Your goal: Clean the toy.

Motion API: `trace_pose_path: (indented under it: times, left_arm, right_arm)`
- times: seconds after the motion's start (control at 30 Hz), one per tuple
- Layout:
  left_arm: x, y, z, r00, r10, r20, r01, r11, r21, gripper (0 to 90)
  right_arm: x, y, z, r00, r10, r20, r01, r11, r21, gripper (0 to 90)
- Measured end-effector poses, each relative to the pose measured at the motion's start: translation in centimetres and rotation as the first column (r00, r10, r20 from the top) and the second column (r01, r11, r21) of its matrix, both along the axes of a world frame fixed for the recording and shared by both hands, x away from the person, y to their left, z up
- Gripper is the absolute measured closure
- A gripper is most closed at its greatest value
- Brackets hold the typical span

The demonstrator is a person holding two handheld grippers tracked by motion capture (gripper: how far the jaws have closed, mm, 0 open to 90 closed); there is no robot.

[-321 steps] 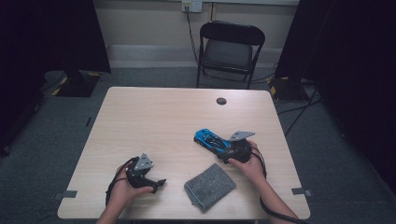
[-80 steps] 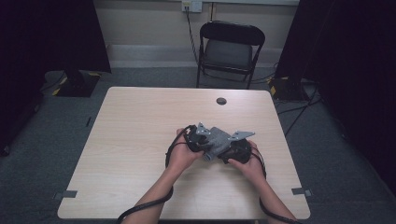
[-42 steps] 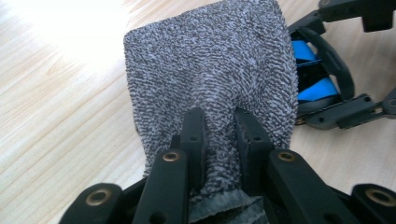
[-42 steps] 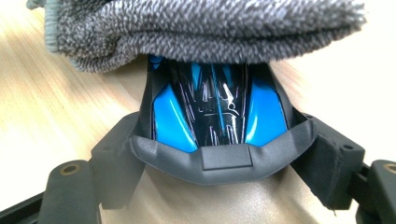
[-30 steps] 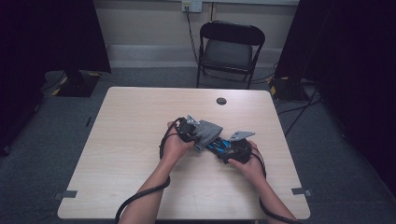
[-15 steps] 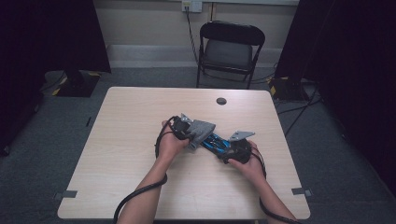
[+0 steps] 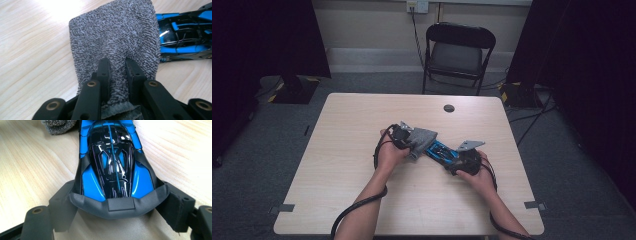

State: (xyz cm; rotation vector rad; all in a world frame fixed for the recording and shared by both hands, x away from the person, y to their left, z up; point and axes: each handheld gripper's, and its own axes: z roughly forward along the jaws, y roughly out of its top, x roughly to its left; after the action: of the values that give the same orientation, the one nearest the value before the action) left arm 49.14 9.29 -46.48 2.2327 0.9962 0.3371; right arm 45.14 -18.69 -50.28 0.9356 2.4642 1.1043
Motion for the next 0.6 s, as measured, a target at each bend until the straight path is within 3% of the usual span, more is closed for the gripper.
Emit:
trace_pose_path:
  times: [0.6]
  left_arm:
    - [-0.3,3.1,0.3,0.9981,0.061,0.008,-0.06,0.998,-0.018,76.1]
  right_arm:
    - [0.0,0.0,0.0,1.0,0.0,0.0,0.0,1.0,0.0,23.2]
